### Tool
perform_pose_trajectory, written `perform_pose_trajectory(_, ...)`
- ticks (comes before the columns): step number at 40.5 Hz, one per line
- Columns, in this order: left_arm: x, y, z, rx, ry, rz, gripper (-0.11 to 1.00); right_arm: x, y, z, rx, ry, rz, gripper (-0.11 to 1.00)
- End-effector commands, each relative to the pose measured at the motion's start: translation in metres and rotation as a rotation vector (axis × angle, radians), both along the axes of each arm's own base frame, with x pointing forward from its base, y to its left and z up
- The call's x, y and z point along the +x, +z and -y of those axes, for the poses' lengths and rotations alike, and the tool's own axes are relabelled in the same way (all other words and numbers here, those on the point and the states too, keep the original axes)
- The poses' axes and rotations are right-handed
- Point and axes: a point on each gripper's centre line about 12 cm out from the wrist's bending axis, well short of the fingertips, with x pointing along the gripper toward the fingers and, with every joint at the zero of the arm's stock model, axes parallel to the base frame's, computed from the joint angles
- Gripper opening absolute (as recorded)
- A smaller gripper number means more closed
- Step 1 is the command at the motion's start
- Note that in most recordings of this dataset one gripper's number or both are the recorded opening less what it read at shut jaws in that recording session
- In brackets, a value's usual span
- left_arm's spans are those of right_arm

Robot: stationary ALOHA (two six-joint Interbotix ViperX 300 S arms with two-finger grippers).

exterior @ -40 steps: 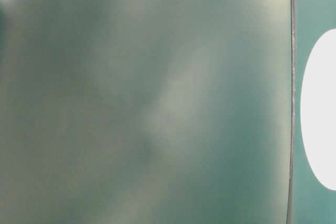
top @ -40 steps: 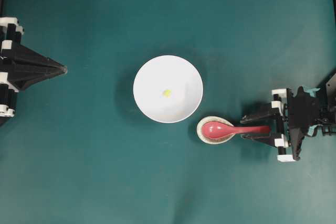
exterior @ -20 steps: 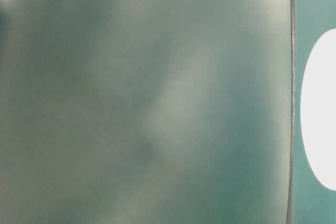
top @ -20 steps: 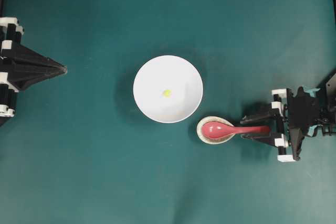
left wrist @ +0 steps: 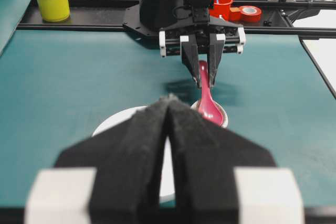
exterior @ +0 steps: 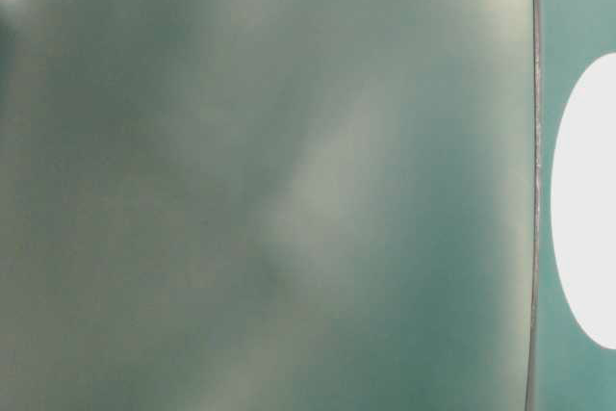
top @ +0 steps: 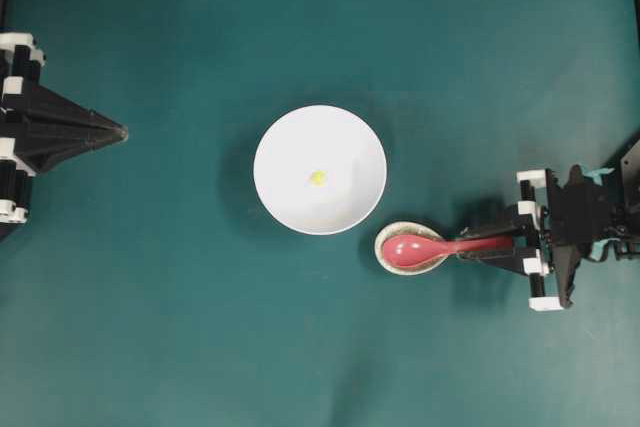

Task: Scoop the yellow hexagonal prism block from the bowl with a spoon using the right arm.
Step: 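Lift the pink spoon off the rest and carry it over the bowl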

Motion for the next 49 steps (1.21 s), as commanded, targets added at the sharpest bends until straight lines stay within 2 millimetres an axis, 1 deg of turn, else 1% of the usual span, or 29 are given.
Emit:
perform_pose_trajectory(1, 0.002, 0.009, 0.000, 0.000, 0.001, 0.020, -0.01, 0.003, 0.014, -0.003, 0.017, 0.009, 0.056, 0.23)
perform_pose_trajectory(10, 0.002, 0.008, 0.000, 0.001, 0.001, 0.020, -0.01, 0.004, 0.037, -0.002, 0.006, 0.023, 0.095, 0.23)
perform_pose_trajectory(22, 0.002, 0.008, 0.000, 0.011, 0.000, 0.018, -0.01, 0.013, 0.064, 0.014, 0.023, -0.019, 0.077, 0.23)
perform_pose_trajectory(36, 0.003, 0.010, 0.000, 0.032, -0.001, 0.029, -0.01, 0.034, 0.090, 0.041, 0.087, -0.100, -0.013, 0.23)
perform_pose_trajectory(49, 0.001, 0.012, 0.000, 0.030, -0.001, 0.043, -0.01, 0.058, 0.113, 0.051, 0.146, -0.111, -0.094, 0.23)
